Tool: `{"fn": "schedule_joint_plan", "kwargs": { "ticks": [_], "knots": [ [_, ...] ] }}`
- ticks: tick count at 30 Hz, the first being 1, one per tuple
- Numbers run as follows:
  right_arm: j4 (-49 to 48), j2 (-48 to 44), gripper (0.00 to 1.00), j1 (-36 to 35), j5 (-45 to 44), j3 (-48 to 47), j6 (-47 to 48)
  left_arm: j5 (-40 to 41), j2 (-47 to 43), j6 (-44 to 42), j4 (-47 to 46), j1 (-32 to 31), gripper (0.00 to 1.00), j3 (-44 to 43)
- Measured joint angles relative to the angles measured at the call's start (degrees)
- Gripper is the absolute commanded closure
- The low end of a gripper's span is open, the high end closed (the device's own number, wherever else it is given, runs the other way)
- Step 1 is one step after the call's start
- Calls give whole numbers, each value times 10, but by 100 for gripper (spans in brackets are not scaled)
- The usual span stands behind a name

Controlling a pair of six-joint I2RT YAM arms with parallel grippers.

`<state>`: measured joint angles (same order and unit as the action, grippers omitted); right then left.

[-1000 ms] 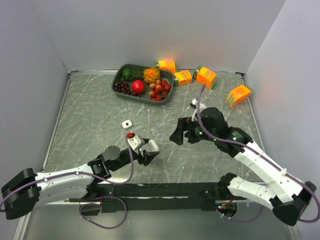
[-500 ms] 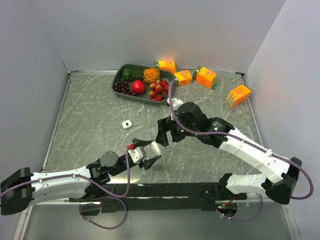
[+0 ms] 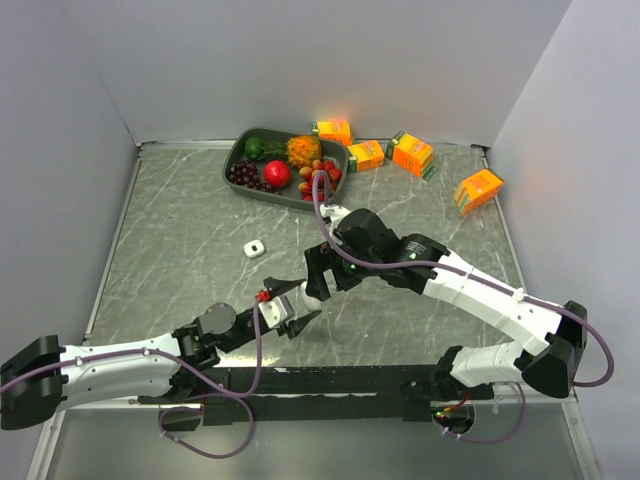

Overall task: Insert the wireless bluetooth earbuds into the charging case
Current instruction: Open the charging case.

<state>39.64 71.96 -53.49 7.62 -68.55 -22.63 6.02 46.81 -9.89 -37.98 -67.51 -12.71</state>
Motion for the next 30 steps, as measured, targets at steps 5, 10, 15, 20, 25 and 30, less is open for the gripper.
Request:
{"fn": "schedule_joint_plan", "kwargs": {
  "ticks": [5, 10, 15, 20, 25, 30],
  "knots": [
    [0, 14, 6, -1, 7, 0, 0, 3, -10, -2, 2, -2, 99, -2],
    [-1, 17, 7, -2, 8, 0, 0, 4, -17, -2, 9, -2, 99, -2],
    [-1, 17, 7, -2, 6, 0, -2, 4, -21, -2, 14, -2, 99, -2],
    [-1, 17, 7, -2, 3, 0, -4, 7, -27, -2, 21, -3, 99, -2],
    [1, 12, 7, -2, -5, 0, -5, 13, -28, -4, 28, -4, 99, -2],
    [4, 5, 7, -1, -13, 0, -5, 14, -28, -4, 27, -5, 99, -2]
  ]
}}
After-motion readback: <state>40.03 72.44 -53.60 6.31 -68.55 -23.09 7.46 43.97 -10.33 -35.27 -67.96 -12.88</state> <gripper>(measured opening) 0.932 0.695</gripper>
